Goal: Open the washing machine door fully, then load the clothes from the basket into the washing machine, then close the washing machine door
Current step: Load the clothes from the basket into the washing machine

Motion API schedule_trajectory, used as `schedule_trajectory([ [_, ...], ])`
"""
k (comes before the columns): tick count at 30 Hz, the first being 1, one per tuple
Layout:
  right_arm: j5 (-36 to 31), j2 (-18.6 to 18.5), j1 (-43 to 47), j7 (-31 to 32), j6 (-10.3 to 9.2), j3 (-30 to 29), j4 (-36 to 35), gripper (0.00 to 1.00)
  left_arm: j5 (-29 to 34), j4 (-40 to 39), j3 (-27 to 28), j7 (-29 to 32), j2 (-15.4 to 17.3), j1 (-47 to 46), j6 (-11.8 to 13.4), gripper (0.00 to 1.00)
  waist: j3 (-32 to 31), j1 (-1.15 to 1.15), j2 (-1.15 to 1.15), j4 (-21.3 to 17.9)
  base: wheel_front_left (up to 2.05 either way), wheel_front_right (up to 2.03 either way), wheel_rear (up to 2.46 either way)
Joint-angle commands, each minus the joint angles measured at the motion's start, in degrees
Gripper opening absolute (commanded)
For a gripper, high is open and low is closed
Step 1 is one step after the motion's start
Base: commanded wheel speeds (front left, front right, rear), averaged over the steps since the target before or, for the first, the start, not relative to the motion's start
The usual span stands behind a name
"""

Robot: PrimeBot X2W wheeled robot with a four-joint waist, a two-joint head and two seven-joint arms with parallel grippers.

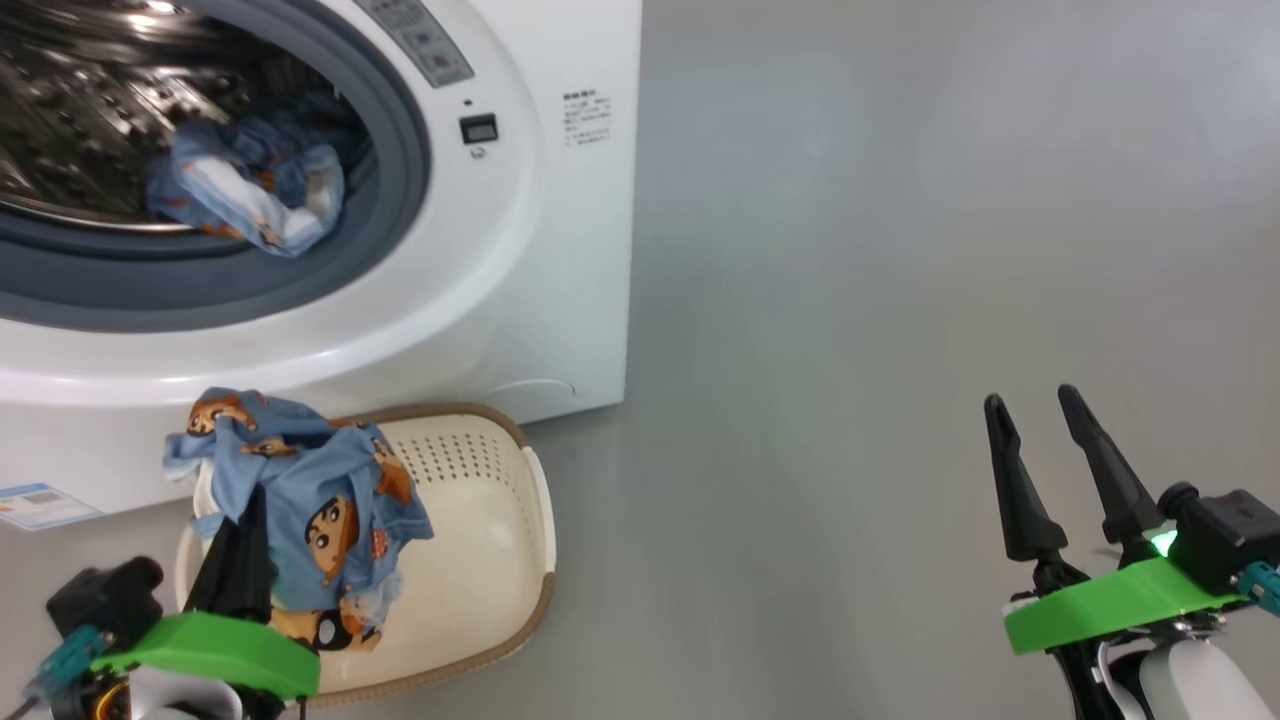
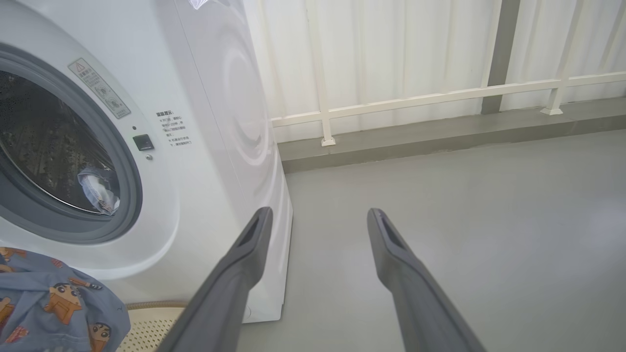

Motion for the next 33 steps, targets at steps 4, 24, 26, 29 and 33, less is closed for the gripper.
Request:
schedule_trajectory([
  [4,0.54,-0.98,1.62,-0.45,0.43,0.02,-0.86,1.0,2.71,-6.09,4.87,-0.61,0.57,3.36,-0.12,0.0,-3.25,0.0,0.0,1.87,0.0,0.0,0.0],
  [24,0.61,-1.34,3.22,-0.45,0.43,-1.03,-0.87,1.0,9.03,-22.21,13.26,-0.61,-6.31,15.08,-0.12,0.0,-3.92,0.0,0.0,2.84,0.0,0.0,0.0],
  [26,0.58,-1.35,3.05,-0.45,0.43,-1.06,-0.89,1.0,8.93,-22.68,13.49,-0.61,-6.55,14.74,-0.12,0.0,-3.62,0.0,0.0,2.78,0.0,0.0,0.0],
  [29,0.57,-1.3,2.86,-0.45,0.43,-1.13,-1.03,1.0,8.77,-23.0,13.6,-0.61,-6.73,14.24,-0.12,0.0,-3.1,0.0,0.0,2.72,0.0,0.0,0.0],
  [33,0.44,-0.93,2.31,-0.45,0.43,-1.19,-1.36,1.0,8.56,-23.31,13.64,-0.61,-6.7,12.01,-0.12,0.0,-1.69,0.0,0.0,2.66,0.0,0.0,0.0],
])
